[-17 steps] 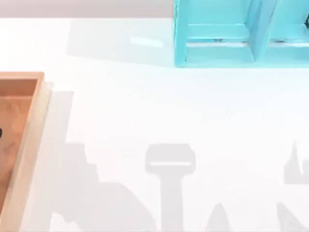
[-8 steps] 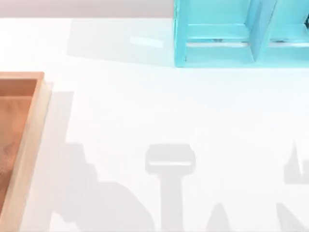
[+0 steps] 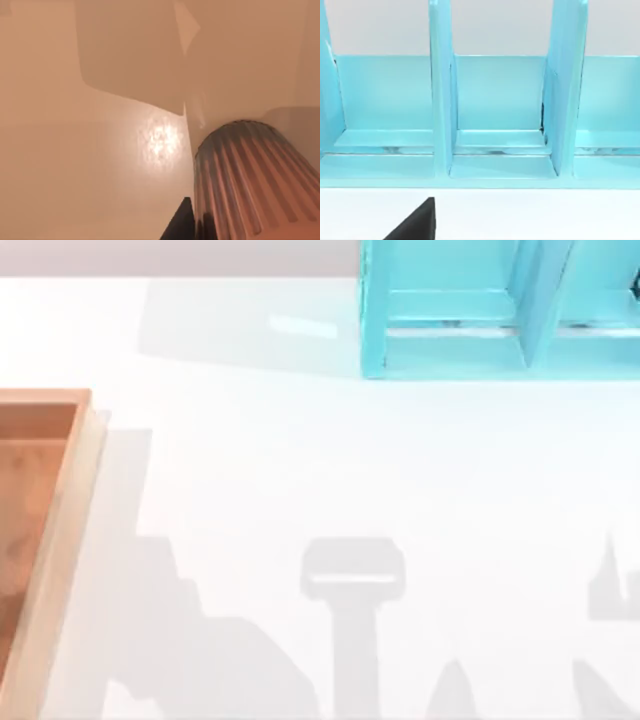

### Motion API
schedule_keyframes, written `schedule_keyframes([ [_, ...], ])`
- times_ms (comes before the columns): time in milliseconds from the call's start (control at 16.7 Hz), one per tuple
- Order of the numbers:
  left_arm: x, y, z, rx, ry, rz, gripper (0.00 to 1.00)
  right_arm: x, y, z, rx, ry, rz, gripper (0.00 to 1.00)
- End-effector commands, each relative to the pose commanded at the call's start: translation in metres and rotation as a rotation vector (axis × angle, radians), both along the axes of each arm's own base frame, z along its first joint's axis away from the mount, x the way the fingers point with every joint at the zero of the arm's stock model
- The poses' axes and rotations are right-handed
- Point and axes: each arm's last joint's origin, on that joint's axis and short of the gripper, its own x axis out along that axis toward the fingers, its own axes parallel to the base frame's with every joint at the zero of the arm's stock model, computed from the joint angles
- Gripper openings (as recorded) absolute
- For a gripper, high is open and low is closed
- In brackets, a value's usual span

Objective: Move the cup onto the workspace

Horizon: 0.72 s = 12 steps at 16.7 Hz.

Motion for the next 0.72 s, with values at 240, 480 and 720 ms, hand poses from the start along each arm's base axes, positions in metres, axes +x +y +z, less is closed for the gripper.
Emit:
schedule_keyframes([
  [240,0.000,0.000,0.000,0.000,0.000,0.000,0.00,0.000,0.000,0.000,0.000,0.000,0.000,1.00],
  [480,0.000,0.000,0.001,0.000,-0.003,-0.002,0.00,0.000,0.000,0.000,0.000,0.000,0.000,1.00],
  [720,0.010,0.005,0.016,0.019,-0.059,0.061,0.00,0.000,0.000,0.000,0.000,0.000,0.000,1.00],
])
